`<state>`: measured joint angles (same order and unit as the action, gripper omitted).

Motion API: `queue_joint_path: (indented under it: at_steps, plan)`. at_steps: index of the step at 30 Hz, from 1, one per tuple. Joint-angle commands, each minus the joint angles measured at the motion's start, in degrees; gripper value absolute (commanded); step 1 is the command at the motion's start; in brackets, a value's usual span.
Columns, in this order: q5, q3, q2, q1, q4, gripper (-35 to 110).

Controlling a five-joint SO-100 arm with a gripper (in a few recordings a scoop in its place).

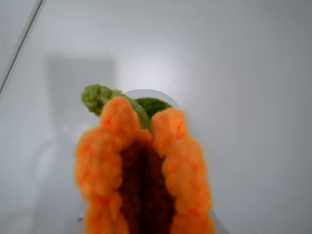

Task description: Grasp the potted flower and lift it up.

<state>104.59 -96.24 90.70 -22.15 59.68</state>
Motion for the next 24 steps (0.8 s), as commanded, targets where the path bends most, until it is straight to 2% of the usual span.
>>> queue_joint_path:
  at_steps: [1,13,24]
  plan:
    - [0.70,-0.70,7.73,-0.53,1.05,0]
    - [0.97,-0.79,26.19,0.09,9.40,0]
    - [1.49,-0.79,48.87,6.50,21.71,0]
